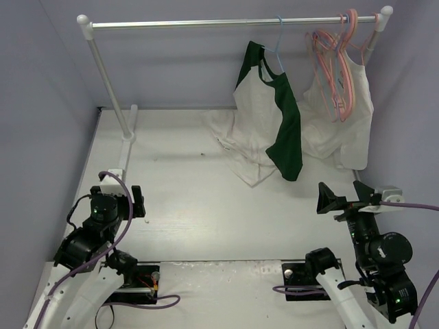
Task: Place the t-shirt on the hanger
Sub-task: Reset both arms
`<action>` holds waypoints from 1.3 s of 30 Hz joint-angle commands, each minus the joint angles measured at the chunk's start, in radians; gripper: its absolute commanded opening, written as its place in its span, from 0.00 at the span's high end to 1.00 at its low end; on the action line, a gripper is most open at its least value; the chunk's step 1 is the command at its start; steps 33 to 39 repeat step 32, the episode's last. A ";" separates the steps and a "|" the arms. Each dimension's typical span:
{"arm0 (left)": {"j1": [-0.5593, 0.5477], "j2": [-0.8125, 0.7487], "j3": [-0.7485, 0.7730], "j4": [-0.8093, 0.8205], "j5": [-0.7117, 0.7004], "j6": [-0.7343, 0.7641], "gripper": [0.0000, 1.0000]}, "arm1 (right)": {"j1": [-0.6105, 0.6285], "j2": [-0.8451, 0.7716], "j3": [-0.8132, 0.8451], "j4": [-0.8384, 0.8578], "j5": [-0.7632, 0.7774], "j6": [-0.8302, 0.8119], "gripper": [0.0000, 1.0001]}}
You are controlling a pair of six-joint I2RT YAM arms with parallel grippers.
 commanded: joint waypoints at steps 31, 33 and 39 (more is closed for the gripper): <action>0.006 -0.140 -0.132 0.098 -0.018 -0.023 0.24 | 0.002 -0.132 -0.156 0.144 0.046 0.102 0.00; 0.006 -0.141 -0.132 0.096 -0.018 -0.024 0.24 | 0.002 -0.140 -0.158 0.144 0.056 0.106 0.00; 0.006 -0.141 -0.132 0.096 -0.018 -0.024 0.24 | 0.002 -0.140 -0.158 0.144 0.056 0.106 0.00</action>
